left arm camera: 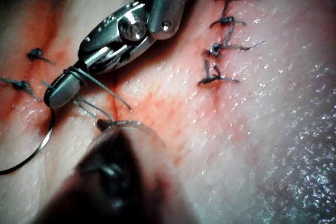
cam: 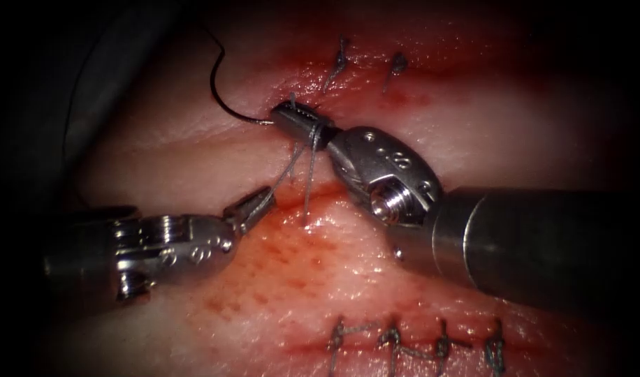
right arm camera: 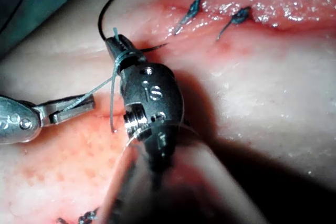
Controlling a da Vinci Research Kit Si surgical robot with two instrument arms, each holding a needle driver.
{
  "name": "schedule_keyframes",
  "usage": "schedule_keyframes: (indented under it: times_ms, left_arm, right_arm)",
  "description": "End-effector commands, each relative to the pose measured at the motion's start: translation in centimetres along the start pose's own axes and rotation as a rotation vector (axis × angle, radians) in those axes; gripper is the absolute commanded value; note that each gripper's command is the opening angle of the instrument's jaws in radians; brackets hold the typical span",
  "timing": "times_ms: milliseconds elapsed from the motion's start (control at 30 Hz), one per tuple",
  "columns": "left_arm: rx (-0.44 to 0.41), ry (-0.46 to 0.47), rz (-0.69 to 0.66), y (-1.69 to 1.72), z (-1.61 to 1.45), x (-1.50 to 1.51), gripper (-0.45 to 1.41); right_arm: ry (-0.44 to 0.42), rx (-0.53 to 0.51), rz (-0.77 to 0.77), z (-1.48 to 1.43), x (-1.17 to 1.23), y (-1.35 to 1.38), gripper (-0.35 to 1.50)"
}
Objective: Wound Closure
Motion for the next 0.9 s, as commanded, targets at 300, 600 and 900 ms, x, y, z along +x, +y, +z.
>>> schedule_keyframes:
  times_ms: [300,600,900]
  left_arm:
    - [-0.009,-0.019,-0.008,-0.36,0.07,-0.22,-0.45]
    - [-0.019,-0.041,-0.049,-1.03,0.25,-0.37,-0.45]
    - [0.033,-0.045,-0.080,-1.86,0.54,-0.35,-0.45]
  right_arm:
    - [0.024,0.042,0.001,-0.20,-0.15,-0.25,-0.35]
    - [0.028,0.037,-0.044,-0.50,-0.52,-0.23,-0.35]
    - [0.047,0.030,-0.171,-0.55,-0.63,-0.23,-0.35]
